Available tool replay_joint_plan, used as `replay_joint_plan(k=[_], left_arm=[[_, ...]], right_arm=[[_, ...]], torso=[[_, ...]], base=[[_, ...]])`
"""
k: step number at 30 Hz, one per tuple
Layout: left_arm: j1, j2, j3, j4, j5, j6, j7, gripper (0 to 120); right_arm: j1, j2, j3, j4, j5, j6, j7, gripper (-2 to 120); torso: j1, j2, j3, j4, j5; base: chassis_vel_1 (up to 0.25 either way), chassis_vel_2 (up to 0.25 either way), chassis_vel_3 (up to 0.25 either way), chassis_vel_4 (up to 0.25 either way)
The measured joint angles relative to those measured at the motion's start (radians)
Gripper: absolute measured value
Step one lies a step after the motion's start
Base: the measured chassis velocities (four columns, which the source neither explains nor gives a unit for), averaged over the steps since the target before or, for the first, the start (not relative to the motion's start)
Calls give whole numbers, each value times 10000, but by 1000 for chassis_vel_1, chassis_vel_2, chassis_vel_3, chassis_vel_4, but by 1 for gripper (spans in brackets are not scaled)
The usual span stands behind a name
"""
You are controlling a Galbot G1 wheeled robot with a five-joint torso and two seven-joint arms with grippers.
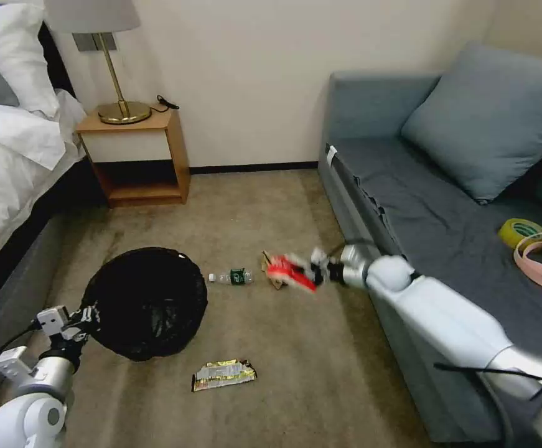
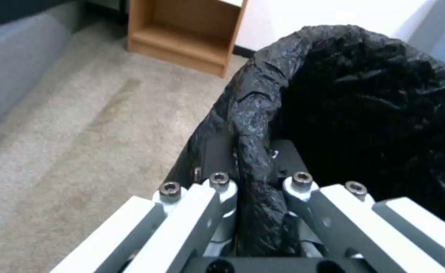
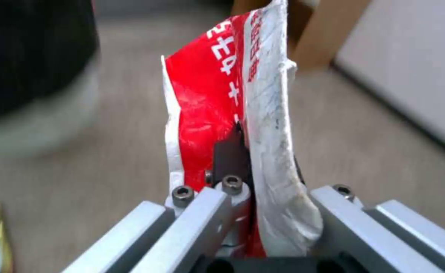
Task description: Pick up the trash bin, then pick up the garbage on the floor and place it into the trash bin.
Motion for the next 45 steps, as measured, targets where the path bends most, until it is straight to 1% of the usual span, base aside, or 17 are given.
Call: replay_joint_plan(k=[2, 3, 5, 8, 11, 12, 14, 17, 20, 21, 24, 28, 32, 40, 43, 44, 45], left_arm=[[-52, 69, 135, 66, -22, 29, 0, 5], [-52, 69, 135, 66, -22, 29, 0, 5], [-139, 95, 268, 167, -21, 71, 0, 5], [-173, 103, 358, 220, -20, 106, 0, 5], [-185, 91, 468, 234, -39, 158, 2, 5], [-185, 91, 468, 234, -39, 158, 2, 5], [-189, 21, 534, 234, -39, 184, 3, 5], [-188, -18, 559, 232, -41, 198, 3, 5], [-138, -77, 613, 131, -74, 242, 4, 5], [-138, -77, 613, 131, -74, 242, 4, 5], [-109, -98, 611, 34, -134, 272, 6, 5], [-74, -136, 597, -18, -175, 283, 12, 5], [-8, -156, 538, -81, -218, 284, 18, 5], [53, -179, 508, -212, -242, 284, 32, 5], [69, -178, 498, -268, -249, 284, 32, 5], [73, -176, 492, -278, -255, 284, 32, 5], [73, -176, 492, -278, -255, 284, 32, 5]], right_arm=[[24, -21, 3, 694, 365, 23, 546, 0], [24, -21, 3, 694, 365, 23, 546, 0], [24, 68, -46, 1436, 680, 159, 1035, 0], [29, 225, -155, 2050, 863, 229, 1316, 0], [279, 494, -730, 2921, 1214, 246, 1791, 0], [279, 494, -730, 2921, 1214, 246, 1791, 0], [511, 853, -1520, 3229, 1277, 261, 2048, 0], [579, 1122, -1799, 3230, 1241, 264, 2095, 0], [892, 2258, -2543, 2843, 1081, 267, 2100, 0], [892, 2258, -2543, 2843, 1081, 267, 2100, 0], [1147, 2958, -3091, 2356, 958, 305, 1990, 0], [1178, 3241, -3426, 1915, 746, 425, 1841, 0], [1135, 3296, -3643, 1542, 566, 566, 1680, 0], [1065, 3100, -3938, 1112, 228, 792, 1445, 0], [1032, 3018, -3985, 1086, 181, 799, 1338, 7], [1018, 2998, -4014, 1067, 155, 799, 1306, 13], [1018, 2998, -4014, 1067, 155, 799, 1306, 13]], torso=[[0, 0, 0, 0, 2], [0, 0, 0, 0, 2], [0, 0, 0, -3, 0], [0, 0, 1, -2, 2], [0, 0, 0, -1, 0], [0, 0, 0, -1, 0], [0, 0, 0, -2, -1], [0, 0, 0, -2, -1], [0, 0, 0, 1, -1], [0, 0, 0, 1, -1], [0, 0, 0, 2, 0], [0, 0, 0, 0, -1], [0, 0, 0, 0, 0], [0, 0, 0, -2, 1], [0, 0, 0, -3, 2], [0, 0, 0, -2, 2], [0, 0, 0, -2, 2]], base=[[0, 0, 0, 0], [0, 0, 0, 0], [0, 0, 0, 0], [0, 0, 0, 0], [0, 0, 0, 0], [0, 0, 0, 0], [0, 0, 0, 0], [0, 0, 0, 0], [0, 0, 0, 0], [0, 0, 0, 0], [0, 0, 0, 0], [0, 0, 0, 0], [0, 0, 0, 0], [0, 0, 0, 0], [0, 0, 0, 0], [0, 0, 0, 0], [0, 0, 0, 0]])
